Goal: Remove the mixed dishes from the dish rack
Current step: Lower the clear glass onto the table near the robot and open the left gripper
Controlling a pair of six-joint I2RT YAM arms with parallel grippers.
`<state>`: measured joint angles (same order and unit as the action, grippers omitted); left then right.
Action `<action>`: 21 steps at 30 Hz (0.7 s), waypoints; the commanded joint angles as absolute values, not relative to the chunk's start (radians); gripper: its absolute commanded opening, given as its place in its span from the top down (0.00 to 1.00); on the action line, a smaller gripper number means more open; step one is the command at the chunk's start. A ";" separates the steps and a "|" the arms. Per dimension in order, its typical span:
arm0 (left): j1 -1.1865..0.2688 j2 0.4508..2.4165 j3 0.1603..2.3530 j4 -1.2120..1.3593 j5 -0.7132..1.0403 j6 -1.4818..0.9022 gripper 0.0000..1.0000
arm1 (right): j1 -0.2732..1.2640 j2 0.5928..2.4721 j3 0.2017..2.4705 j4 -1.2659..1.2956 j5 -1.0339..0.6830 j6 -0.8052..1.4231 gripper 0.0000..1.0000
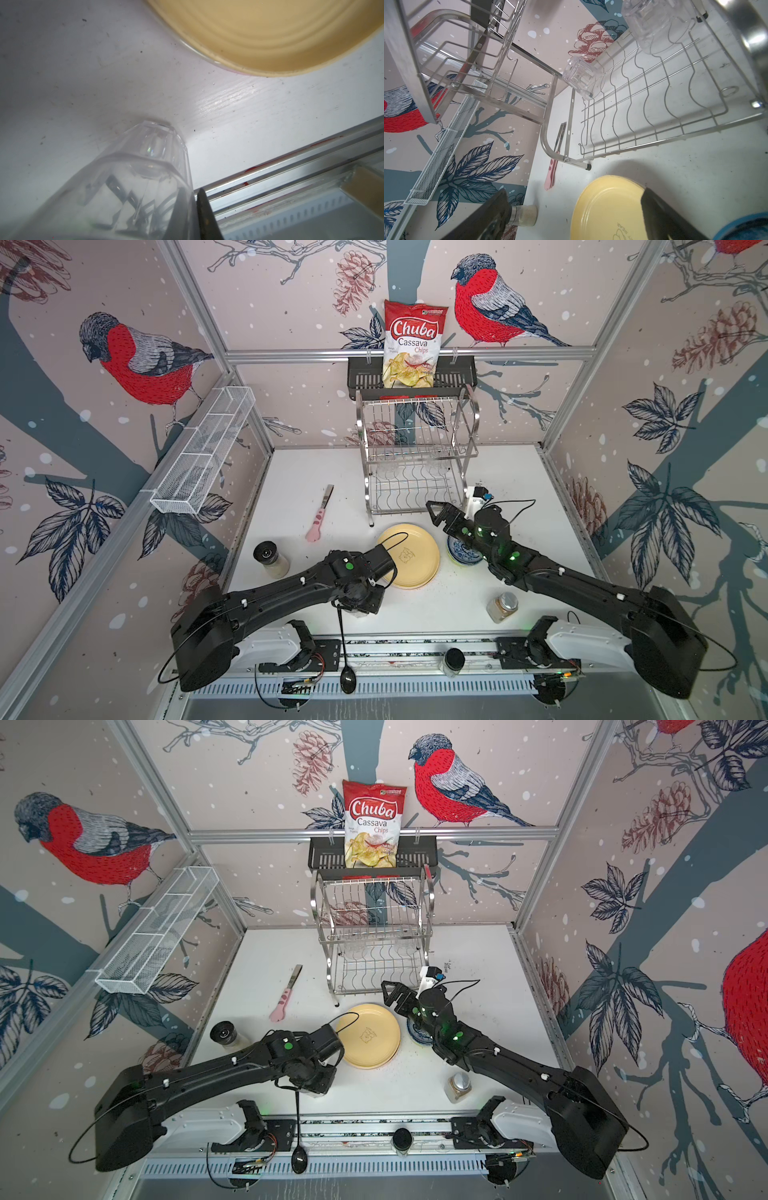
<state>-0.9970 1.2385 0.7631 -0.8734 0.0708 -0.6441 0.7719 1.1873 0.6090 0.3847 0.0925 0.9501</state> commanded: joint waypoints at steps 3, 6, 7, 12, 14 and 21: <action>-1.036 1.318 0.783 -0.830 0.043 -0.634 0.83 | 0.768 1.200 0.612 0.405 0.072 0.958 0.01; -1.048 1.340 0.805 -0.822 0.042 -0.634 0.72 | 0.764 1.200 0.614 0.400 0.069 0.953 0.01; -1.049 1.343 0.813 -0.822 0.042 -0.634 0.70 | 0.761 1.200 0.614 0.398 0.070 0.952 0.01; -1.051 1.339 0.873 -0.847 0.052 -0.632 0.56 | 0.754 1.197 0.612 0.393 0.067 0.946 0.01; -1.052 1.332 0.914 -0.881 0.049 -0.633 0.53 | 0.752 1.198 0.612 0.392 0.066 0.936 0.01; -1.051 1.262 1.100 -1.017 -0.066 -0.662 0.44 | 0.771 1.261 0.689 0.357 0.108 0.760 0.01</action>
<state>-1.0500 1.2850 1.0546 -0.9352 0.0120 -0.6476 0.7586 1.2415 0.6540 0.3759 0.0750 0.8726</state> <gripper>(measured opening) 0.561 0.995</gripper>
